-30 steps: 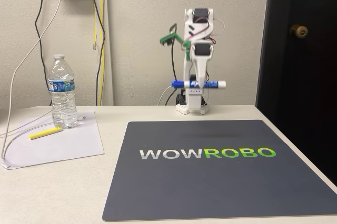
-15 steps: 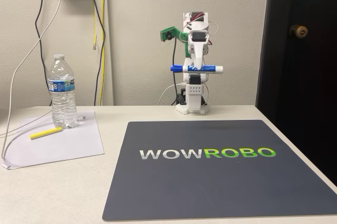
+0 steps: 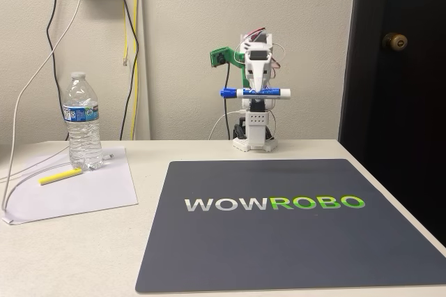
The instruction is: Pick up the blue marker.
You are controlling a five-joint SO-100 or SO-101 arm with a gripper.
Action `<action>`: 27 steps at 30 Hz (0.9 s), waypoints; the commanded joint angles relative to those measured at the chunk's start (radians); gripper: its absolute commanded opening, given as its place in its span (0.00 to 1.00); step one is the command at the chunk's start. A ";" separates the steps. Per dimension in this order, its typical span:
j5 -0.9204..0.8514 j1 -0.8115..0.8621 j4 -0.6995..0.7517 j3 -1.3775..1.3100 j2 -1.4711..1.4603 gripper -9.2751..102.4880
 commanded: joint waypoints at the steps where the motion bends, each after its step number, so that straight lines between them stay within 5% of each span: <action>1: 0.003 0.014 -0.055 0.041 0.067 0.13; 27: -0.017 0.003 -0.126 0.089 0.057 0.13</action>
